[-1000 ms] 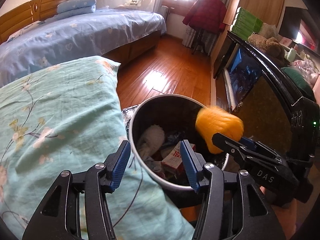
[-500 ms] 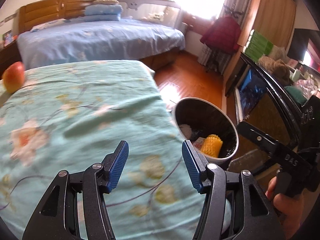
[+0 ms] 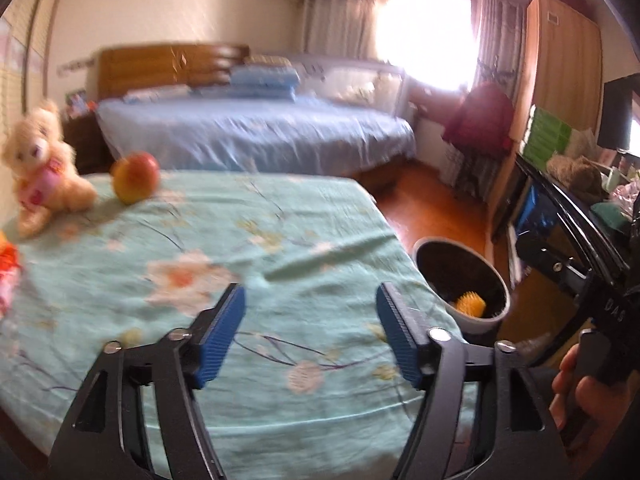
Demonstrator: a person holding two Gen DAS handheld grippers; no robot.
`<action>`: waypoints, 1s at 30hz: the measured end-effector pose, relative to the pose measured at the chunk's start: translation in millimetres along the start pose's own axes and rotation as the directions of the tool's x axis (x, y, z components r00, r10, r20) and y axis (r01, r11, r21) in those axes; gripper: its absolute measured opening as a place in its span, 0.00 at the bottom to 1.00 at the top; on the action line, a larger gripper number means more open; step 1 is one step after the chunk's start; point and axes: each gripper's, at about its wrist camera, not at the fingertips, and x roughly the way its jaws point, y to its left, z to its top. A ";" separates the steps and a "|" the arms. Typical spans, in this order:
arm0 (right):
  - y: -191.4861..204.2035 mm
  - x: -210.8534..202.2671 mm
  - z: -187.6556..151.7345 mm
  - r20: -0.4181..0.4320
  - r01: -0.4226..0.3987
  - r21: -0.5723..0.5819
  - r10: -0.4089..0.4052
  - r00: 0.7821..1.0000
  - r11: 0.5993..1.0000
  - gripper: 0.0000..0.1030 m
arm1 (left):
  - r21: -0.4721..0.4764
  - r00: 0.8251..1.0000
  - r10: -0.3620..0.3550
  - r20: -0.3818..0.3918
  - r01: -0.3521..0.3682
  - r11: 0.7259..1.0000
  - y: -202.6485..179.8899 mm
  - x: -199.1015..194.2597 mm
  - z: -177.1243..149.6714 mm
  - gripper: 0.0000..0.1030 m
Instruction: Collect trash
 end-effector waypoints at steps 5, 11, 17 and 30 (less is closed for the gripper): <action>13.0 2.7 -12.0 0.040 0.014 -0.025 -0.013 0.999 1.000 1.00 | 0.004 0.987 0.116 0.108 -0.117 0.993 7.6 -21.5 -10.2 1.00; 26.5 10.6 -32.9 0.020 0.012 -0.060 -0.011 1.000 0.998 1.00 | 0.007 0.977 0.166 0.134 -0.168 0.986 13.0 -27.6 -22.9 1.00; 33.4 11.3 -47.3 0.014 0.013 -0.074 -0.012 1.000 0.997 1.00 | -0.013 0.974 0.183 0.131 -0.183 0.983 20.2 -32.0 -32.5 1.00; 46.2 -5.1 -49.1 0.058 0.004 -0.095 0.002 0.998 0.995 1.00 | -0.009 0.967 0.202 0.155 -0.203 0.979 20.4 -49.4 -37.2 1.00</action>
